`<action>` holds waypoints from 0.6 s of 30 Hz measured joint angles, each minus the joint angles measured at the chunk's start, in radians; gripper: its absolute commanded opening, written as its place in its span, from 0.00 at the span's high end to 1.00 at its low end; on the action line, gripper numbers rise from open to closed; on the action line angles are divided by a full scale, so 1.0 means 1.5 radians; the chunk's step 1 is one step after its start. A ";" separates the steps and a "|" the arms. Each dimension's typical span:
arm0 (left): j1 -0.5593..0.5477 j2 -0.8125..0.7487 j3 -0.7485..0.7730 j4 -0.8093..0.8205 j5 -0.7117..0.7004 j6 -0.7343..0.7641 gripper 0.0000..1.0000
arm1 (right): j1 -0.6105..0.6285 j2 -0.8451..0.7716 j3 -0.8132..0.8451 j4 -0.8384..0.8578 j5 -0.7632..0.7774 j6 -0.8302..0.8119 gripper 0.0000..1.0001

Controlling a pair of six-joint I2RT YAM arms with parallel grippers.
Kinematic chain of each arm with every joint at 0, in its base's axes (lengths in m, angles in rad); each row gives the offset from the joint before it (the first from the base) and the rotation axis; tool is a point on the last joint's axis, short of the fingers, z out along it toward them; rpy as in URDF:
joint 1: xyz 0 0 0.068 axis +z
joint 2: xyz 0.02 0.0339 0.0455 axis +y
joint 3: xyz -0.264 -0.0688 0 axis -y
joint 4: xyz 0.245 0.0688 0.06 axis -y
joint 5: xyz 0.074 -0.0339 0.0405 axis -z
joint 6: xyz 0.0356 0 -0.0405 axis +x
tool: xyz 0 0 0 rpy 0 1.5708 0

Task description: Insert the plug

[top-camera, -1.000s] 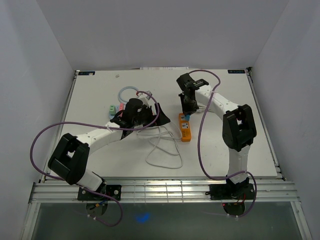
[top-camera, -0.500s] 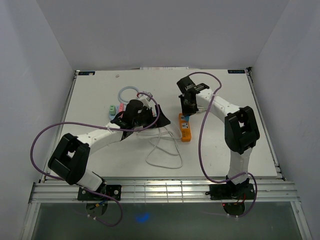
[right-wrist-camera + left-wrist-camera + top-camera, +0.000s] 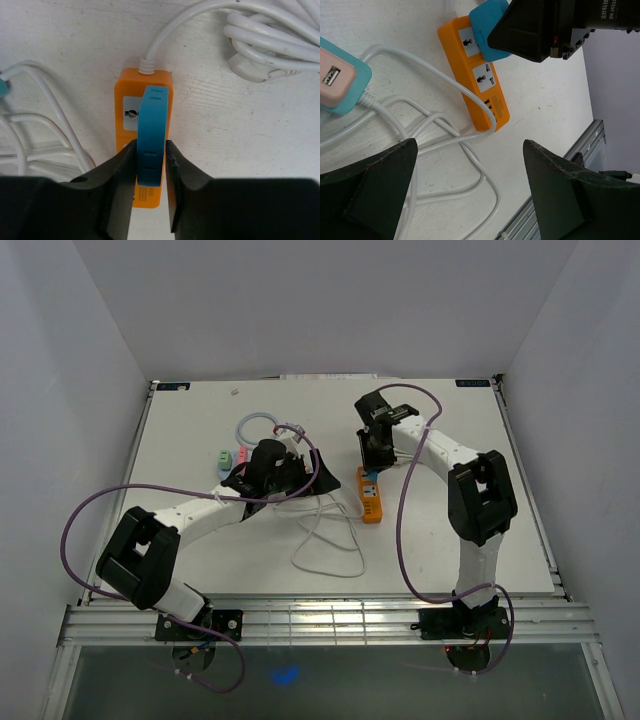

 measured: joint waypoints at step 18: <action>0.001 -0.018 0.061 -0.093 -0.033 0.020 0.02 | 0.002 0.001 0.092 -0.059 -0.020 -0.024 0.11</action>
